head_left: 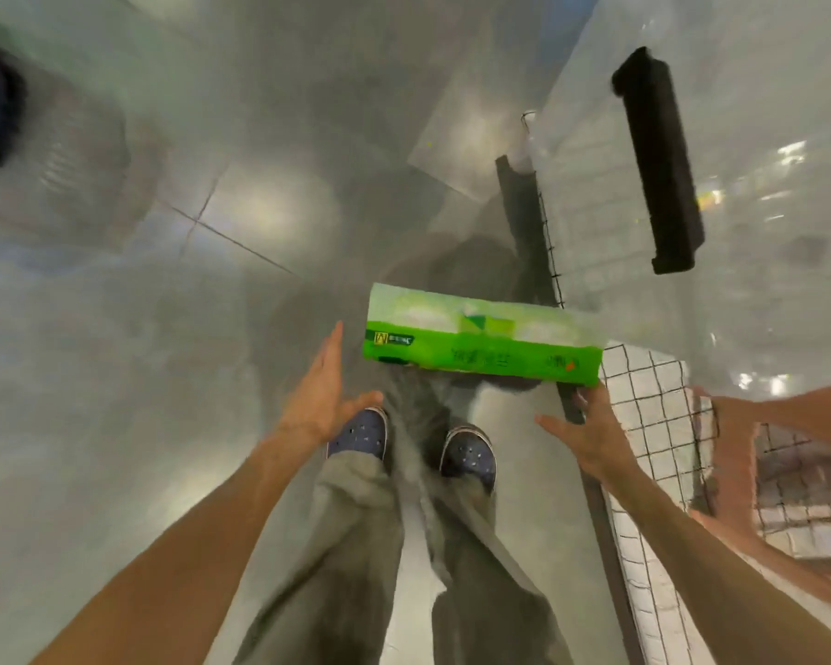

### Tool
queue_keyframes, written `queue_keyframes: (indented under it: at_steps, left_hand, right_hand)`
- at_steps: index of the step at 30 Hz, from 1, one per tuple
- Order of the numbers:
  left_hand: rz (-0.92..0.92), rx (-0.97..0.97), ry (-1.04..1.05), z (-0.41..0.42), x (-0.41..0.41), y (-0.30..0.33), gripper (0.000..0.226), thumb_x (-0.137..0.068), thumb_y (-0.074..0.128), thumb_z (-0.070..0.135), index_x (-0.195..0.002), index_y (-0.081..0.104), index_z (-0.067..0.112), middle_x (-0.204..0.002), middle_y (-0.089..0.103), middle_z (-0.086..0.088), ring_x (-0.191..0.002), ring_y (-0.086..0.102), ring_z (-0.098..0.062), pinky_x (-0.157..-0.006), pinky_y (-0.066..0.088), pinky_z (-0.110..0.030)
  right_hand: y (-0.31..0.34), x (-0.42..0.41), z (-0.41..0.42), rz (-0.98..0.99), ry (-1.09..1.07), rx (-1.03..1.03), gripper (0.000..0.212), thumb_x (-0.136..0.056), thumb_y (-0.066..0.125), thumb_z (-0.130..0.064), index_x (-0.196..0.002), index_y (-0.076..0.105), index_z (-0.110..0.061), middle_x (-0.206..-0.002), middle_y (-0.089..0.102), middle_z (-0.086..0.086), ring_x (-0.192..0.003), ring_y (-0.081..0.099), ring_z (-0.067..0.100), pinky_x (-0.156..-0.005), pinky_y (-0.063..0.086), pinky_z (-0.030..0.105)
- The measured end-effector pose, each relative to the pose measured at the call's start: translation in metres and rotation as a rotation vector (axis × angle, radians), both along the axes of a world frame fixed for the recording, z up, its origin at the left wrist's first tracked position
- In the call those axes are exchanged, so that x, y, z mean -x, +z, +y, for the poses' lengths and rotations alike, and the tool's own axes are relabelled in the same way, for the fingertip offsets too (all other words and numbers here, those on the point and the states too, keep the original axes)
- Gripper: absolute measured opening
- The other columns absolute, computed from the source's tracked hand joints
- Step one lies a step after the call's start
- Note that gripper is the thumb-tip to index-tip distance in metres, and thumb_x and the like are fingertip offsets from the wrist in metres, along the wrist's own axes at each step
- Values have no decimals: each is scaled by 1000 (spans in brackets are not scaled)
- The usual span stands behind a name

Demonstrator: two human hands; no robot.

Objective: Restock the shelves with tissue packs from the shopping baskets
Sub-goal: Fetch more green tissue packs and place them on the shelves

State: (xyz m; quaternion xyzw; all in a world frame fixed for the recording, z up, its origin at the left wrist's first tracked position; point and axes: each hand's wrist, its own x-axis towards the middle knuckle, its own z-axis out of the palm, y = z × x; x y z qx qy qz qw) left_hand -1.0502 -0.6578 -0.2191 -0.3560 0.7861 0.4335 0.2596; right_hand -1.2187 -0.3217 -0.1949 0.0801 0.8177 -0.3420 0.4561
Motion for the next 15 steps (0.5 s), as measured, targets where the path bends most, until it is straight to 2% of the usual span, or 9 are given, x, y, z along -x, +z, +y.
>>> queue_keyframes:
  at_steps: [2,3,5,7,9,11,13,15]
  left_hand:
    - [47,-78,15,-3,7,-37,127,-73,89,46,-164,4,21,-169,21,-2,-153,26,-18,-124,25,-37]
    - [67,-103,30,-4,9,-53,124,-70,89,53,-163,12,24,-165,31,1,-150,34,-15,-122,31,-40]
    - [90,-109,81,2,16,-73,102,-67,86,56,-153,39,25,-142,58,10,-129,53,2,-108,47,-36]
    - [111,-113,179,11,23,-76,77,-70,83,50,-136,57,22,-115,68,21,-102,59,18,-87,54,-20]
    - [130,-109,268,15,28,-71,66,-75,86,42,-130,59,19,-104,67,26,-90,62,19,-75,50,-7]
    - [119,-117,305,11,29,-57,56,-80,86,36,-128,61,20,-102,67,28,-88,62,20,-74,50,-6]
    - [103,-115,309,1,27,-37,48,-82,83,37,-123,61,24,-103,67,27,-89,63,18,-76,50,-6]
    - [96,-122,344,-8,22,-8,45,-82,82,42,-119,59,30,-103,68,22,-91,65,10,-75,50,-8]
  right_hand:
    - [-40,4,4,44,23,50,82,-73,91,-41,-143,49,-30,-137,64,-15,-126,61,7,-109,49,52]
    - [-52,6,1,71,19,59,79,-71,90,-43,-139,53,-29,-136,66,-10,-126,63,14,-108,50,54]
    - [-68,9,-9,133,-22,64,60,-75,89,-30,-128,63,-22,-129,71,-6,-123,65,20,-107,50,55]
    - [-75,10,-20,147,-95,65,39,-80,87,-11,-113,68,-19,-119,74,-1,-118,67,24,-107,49,56]
    - [-71,12,-29,156,-175,78,37,-81,85,-3,-109,69,-20,-116,76,3,-115,69,26,-106,50,56]
    - [-60,15,-35,151,-232,92,45,-81,85,-4,-118,66,-19,-119,75,4,-114,70,26,-104,53,54]
    - [-40,18,-39,140,-237,107,50,-82,86,-14,-125,62,-25,-120,74,0,-113,71,23,-100,55,51]
    - [-13,21,-50,130,-233,126,47,-82,86,-29,-122,63,-33,-118,75,-3,-109,72,20,-98,57,51]
